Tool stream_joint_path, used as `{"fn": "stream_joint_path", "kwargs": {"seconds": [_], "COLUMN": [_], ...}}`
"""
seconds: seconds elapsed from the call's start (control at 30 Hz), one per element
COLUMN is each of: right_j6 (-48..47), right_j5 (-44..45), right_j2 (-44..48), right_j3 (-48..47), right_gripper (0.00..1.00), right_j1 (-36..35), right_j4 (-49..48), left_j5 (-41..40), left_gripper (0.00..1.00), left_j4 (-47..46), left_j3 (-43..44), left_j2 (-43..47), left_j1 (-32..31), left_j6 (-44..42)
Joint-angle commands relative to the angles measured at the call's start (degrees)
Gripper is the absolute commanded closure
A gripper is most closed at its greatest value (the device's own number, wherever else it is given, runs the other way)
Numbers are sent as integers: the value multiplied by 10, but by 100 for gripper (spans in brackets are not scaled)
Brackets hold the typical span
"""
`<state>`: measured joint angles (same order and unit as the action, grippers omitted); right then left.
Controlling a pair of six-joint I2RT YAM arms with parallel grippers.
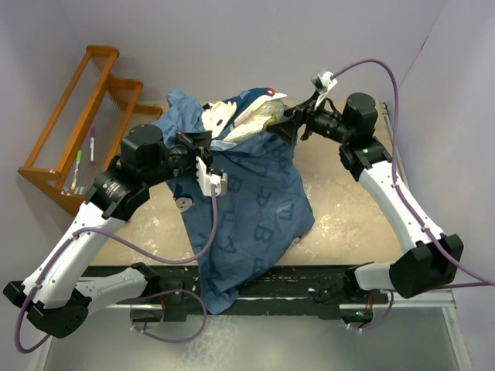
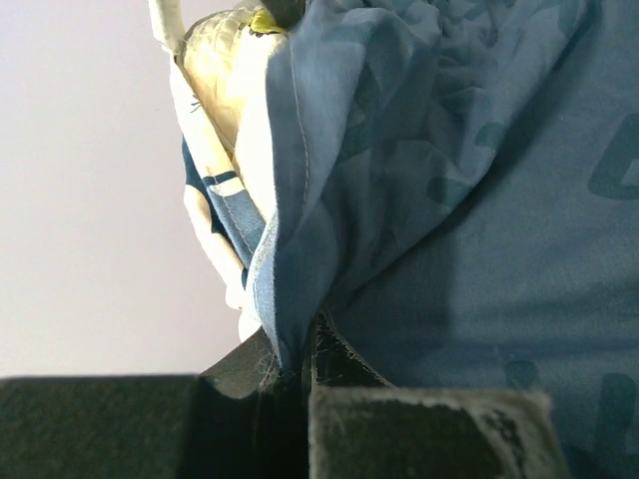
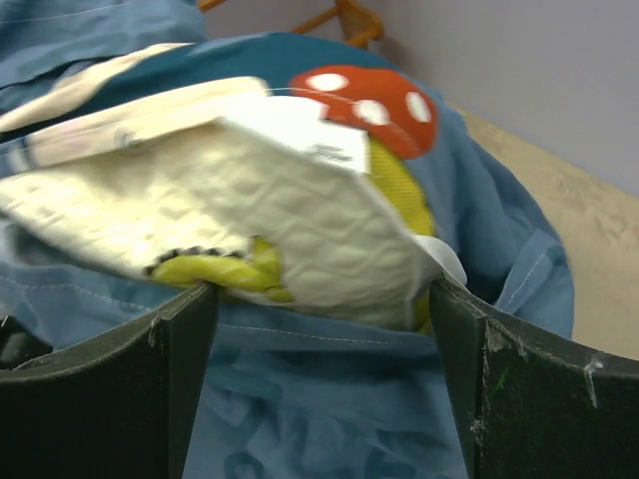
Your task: Remove the pillowcase from the pillow
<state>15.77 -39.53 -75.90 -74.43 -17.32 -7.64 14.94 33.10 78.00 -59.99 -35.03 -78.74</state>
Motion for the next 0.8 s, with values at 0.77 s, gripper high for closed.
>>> {"fn": "stream_joint_path", "kwargs": {"seconds": [0.77], "right_j6": [192], "right_j5": [-207], "right_j2": [-117], "right_j3": [-117], "right_gripper": [13], "right_j1": [-48], "right_j4": [-285], "left_j5": [20], "left_gripper": [100], "left_j4": [-98], "left_j3": [38], "left_j2": [13], "left_j1": [-10], "left_j6": [-42]}}
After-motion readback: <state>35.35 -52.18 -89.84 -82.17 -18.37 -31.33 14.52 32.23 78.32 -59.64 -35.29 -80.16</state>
